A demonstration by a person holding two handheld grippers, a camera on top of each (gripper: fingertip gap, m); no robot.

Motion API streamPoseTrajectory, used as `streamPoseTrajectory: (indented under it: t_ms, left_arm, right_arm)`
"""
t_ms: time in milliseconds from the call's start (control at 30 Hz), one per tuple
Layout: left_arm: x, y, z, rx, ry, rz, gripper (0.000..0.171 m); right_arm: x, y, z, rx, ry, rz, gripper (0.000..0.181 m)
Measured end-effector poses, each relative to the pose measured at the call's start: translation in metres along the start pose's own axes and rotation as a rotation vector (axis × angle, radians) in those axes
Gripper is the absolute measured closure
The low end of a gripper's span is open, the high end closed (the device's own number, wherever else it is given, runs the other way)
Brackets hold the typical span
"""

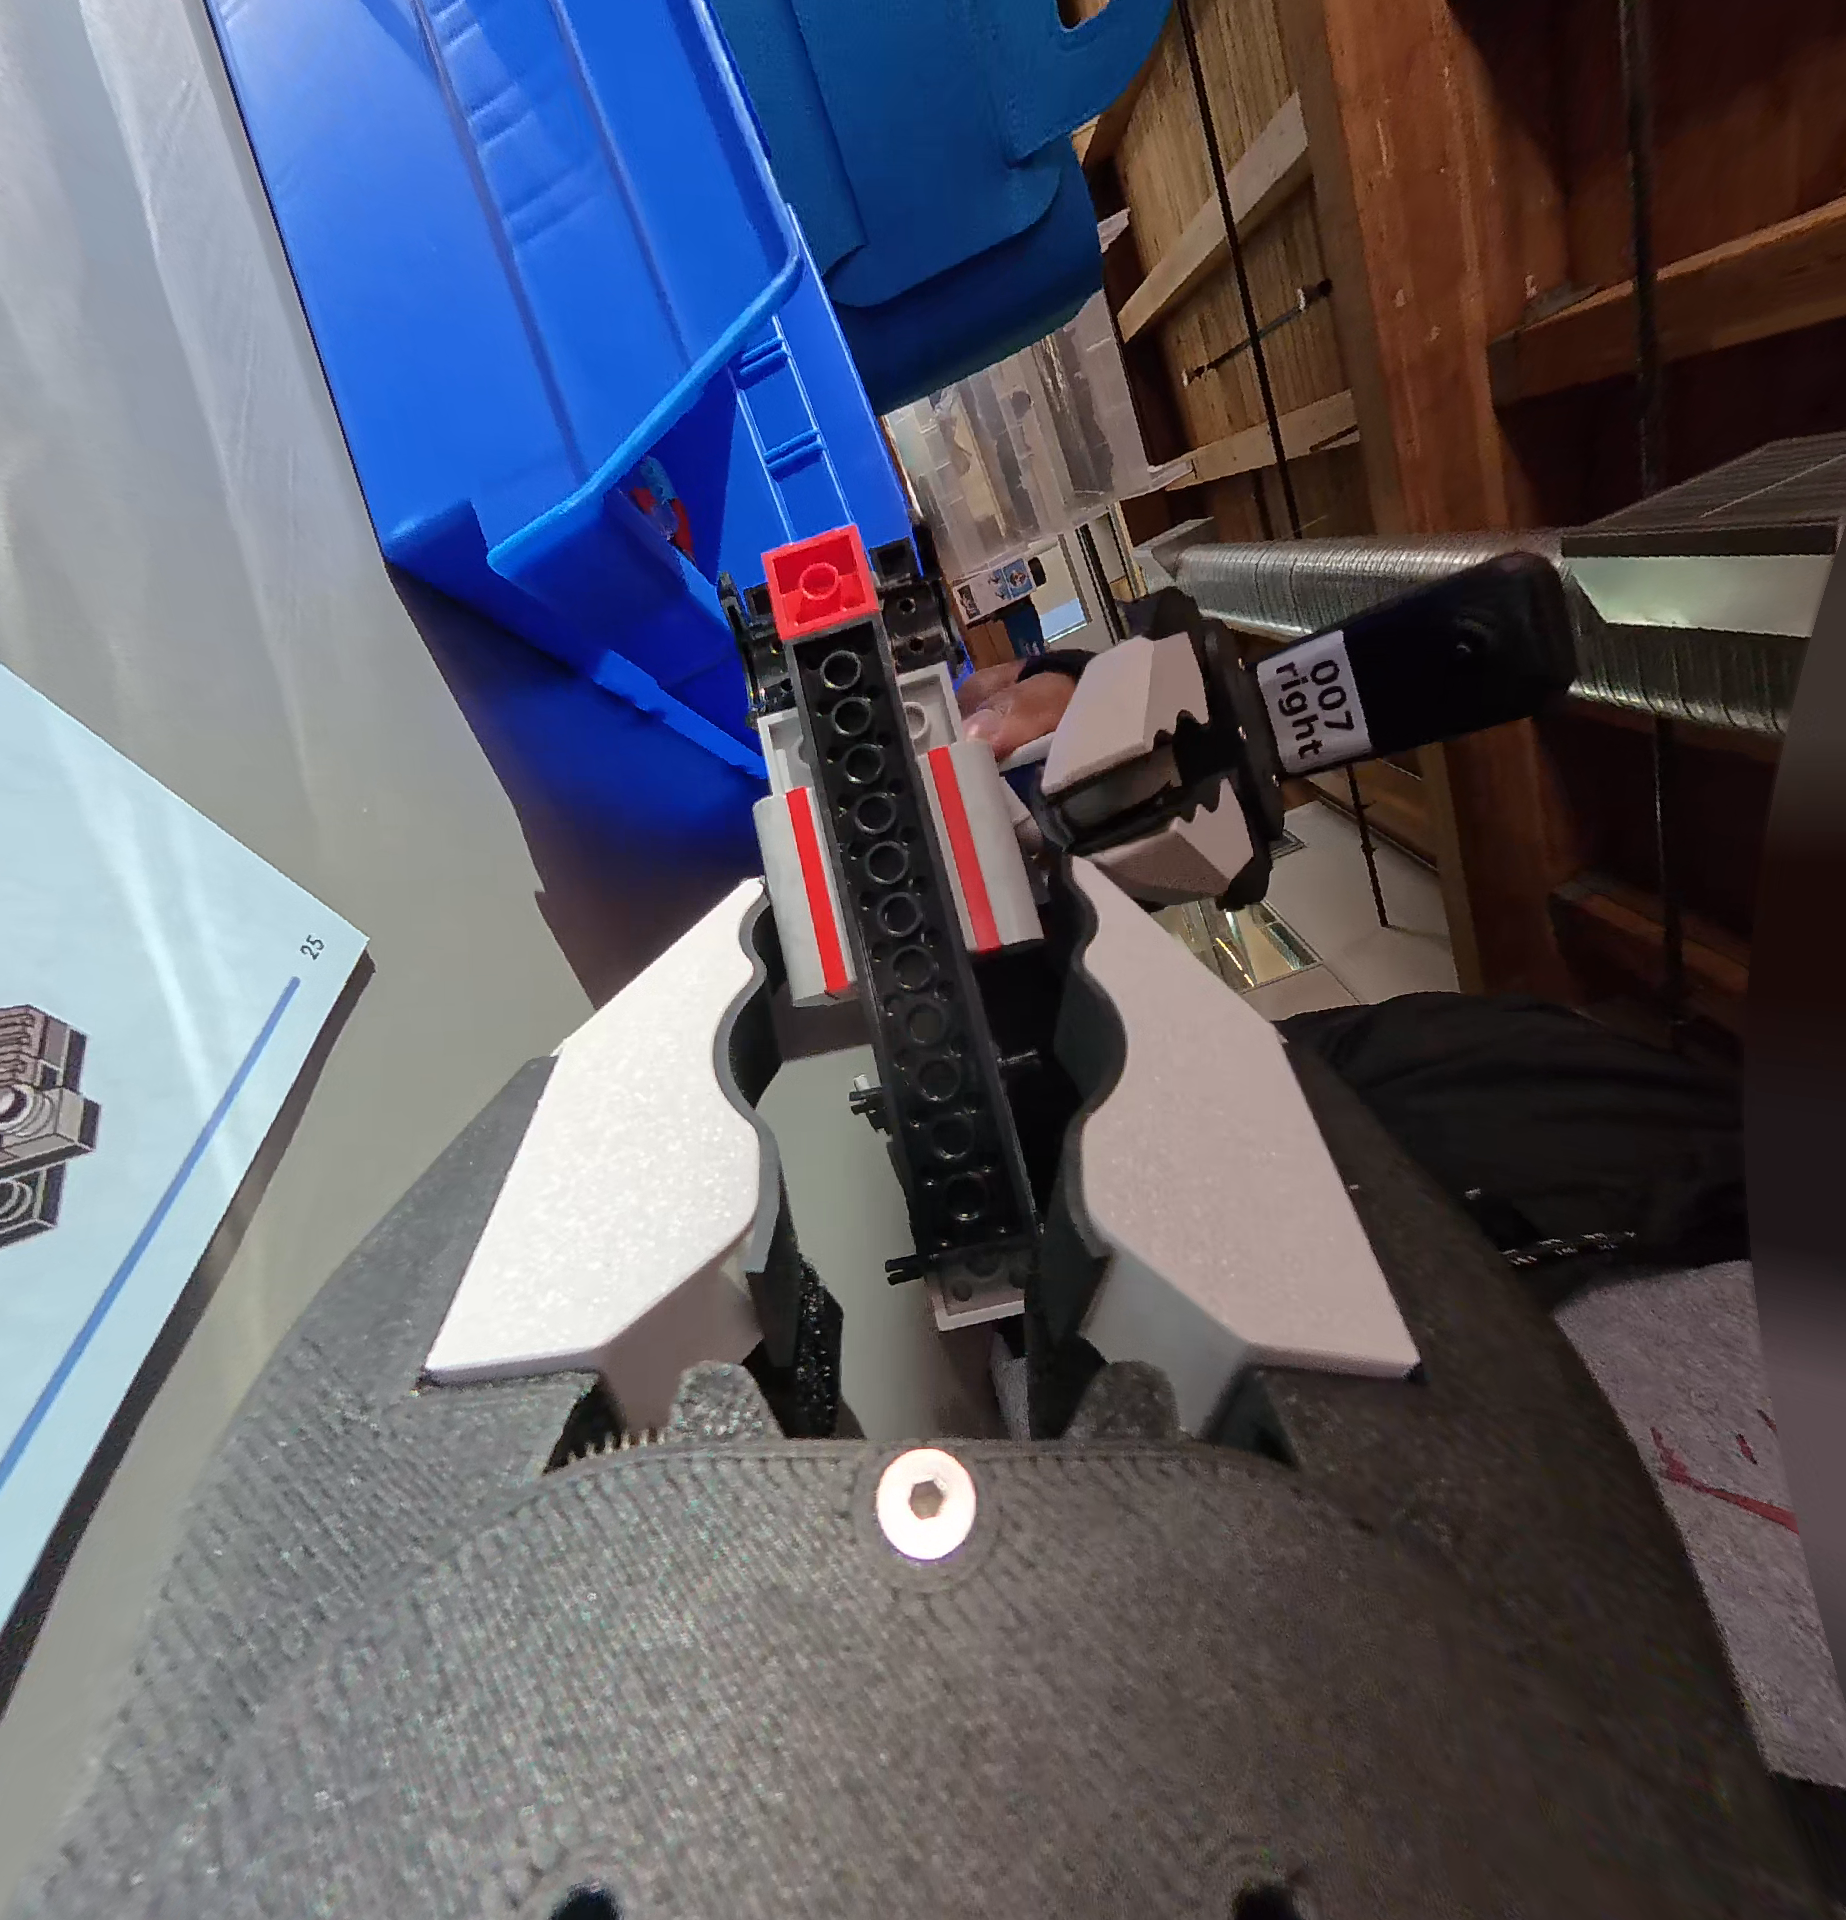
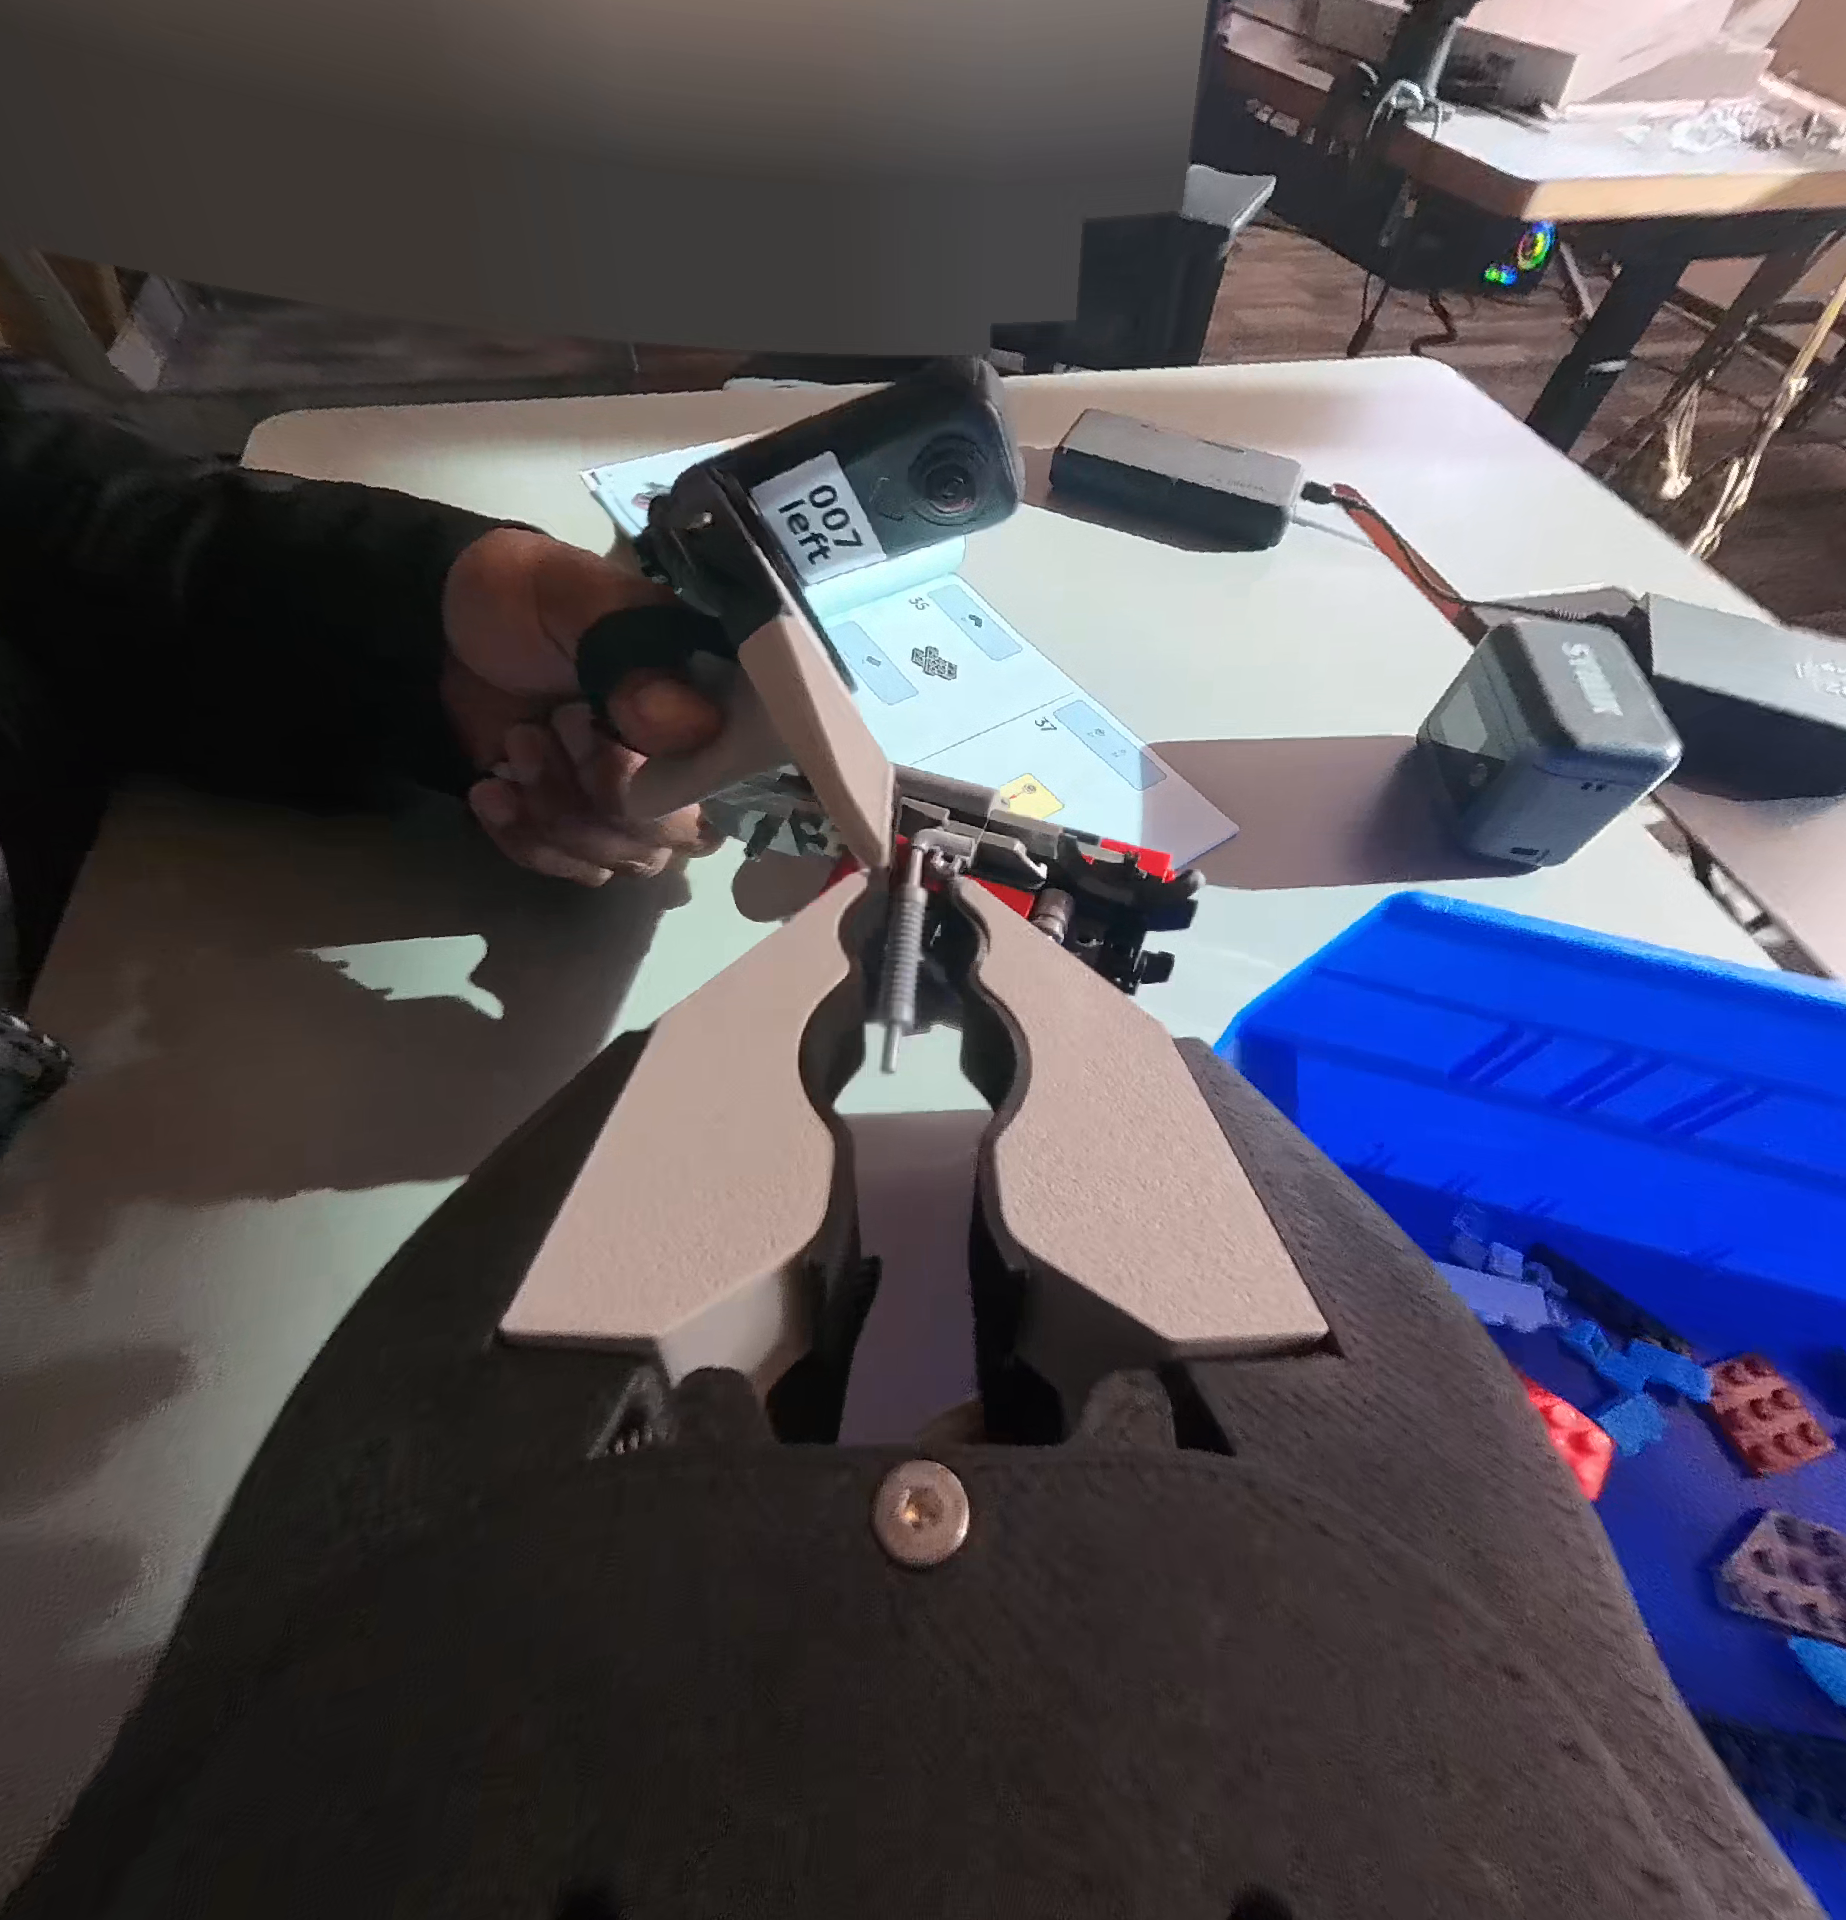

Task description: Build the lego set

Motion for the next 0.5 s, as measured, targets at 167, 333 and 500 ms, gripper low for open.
streamPoseTrajectory:
  t_ms: [167, 333, 500]
  left_arm:
    - [0.003, -0.003, -0.002, -0.02, -0.061, 0.028, 0.119]
    - [0.005, -0.004, -0.002, -0.015, -0.103, 0.053, 0.119]
    - [0.003, -0.002, -0.001, 0.001, -0.086, 0.046, 0.119]
  right_arm:
    - [0.009, 0.002, 0.004, 0.114, -0.225, 0.083, 0.159]
    - [0.015, 0.004, 0.009, 0.241, -0.418, 0.167, 0.153]
    - [0.017, 0.006, 0.009, 0.272, -0.482, 0.203, 0.172]
Point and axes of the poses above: each gripper's, where its closed fingertips meet, y out along the fingers, z out of its underside, x = y × z across the jaws, the point moved 10 cm from there along -y, back along the fingers, and after that the axes turned 14 degrees about -z, right-handed, at the moved point
